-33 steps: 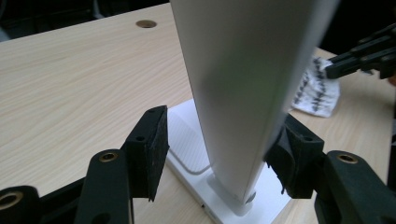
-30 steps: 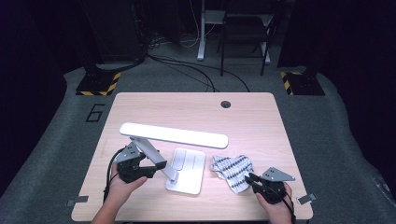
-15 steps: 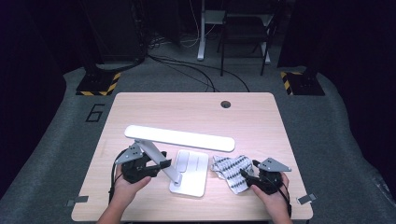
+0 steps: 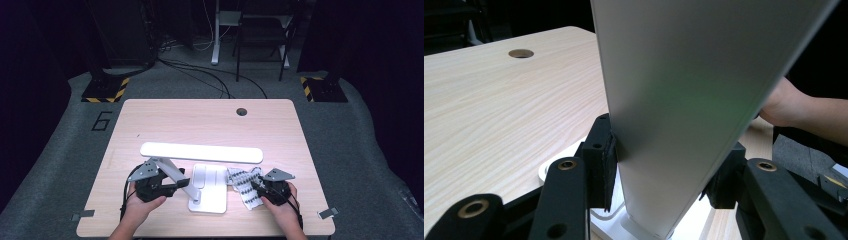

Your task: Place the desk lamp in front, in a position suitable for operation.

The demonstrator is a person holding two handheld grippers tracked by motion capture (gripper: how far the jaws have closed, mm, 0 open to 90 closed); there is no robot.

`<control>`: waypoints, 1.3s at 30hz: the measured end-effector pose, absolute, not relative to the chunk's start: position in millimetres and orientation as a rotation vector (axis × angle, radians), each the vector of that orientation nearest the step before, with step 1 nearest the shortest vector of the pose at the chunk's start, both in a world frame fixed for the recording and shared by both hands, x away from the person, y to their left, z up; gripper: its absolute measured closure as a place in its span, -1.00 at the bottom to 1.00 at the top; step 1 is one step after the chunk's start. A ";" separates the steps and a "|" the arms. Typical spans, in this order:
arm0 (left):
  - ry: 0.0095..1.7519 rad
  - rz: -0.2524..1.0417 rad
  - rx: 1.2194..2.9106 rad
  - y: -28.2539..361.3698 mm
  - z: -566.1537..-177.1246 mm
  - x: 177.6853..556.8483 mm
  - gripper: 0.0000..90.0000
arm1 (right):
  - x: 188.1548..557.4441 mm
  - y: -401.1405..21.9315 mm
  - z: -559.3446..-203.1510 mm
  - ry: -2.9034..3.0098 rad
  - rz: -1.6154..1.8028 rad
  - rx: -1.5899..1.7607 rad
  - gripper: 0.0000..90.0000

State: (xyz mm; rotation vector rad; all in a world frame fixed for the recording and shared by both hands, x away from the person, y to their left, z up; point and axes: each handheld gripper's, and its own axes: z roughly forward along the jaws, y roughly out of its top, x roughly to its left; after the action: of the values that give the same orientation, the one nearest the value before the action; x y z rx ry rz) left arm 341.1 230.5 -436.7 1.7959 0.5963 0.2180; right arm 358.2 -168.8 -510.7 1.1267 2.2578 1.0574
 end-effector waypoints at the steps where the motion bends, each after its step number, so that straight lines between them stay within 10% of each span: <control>1: 0.596 0.213 1.795 228.8 -436.8 341.6 0.24 | 357.5 -169.9 -510.1 2.259 1.054 1.108 0.51; 13: 0.588 0.209 1.805 213.4 -436.2 342.0 0.25 | 344.8 -192.7 -504.2 2.204 1.064 1.172 0.61; 39: 0.596 0.200 1.820 214.3 -451.3 338.0 0.25 | 340.5 -193.4 -502.8 2.094 1.164 1.175 -0.20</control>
State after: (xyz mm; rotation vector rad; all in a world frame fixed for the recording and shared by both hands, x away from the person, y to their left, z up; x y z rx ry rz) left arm 338.0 214.3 -451.3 1.8202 0.5962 0.2003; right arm 340.5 -193.4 -502.8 1.1755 2.0944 1.1643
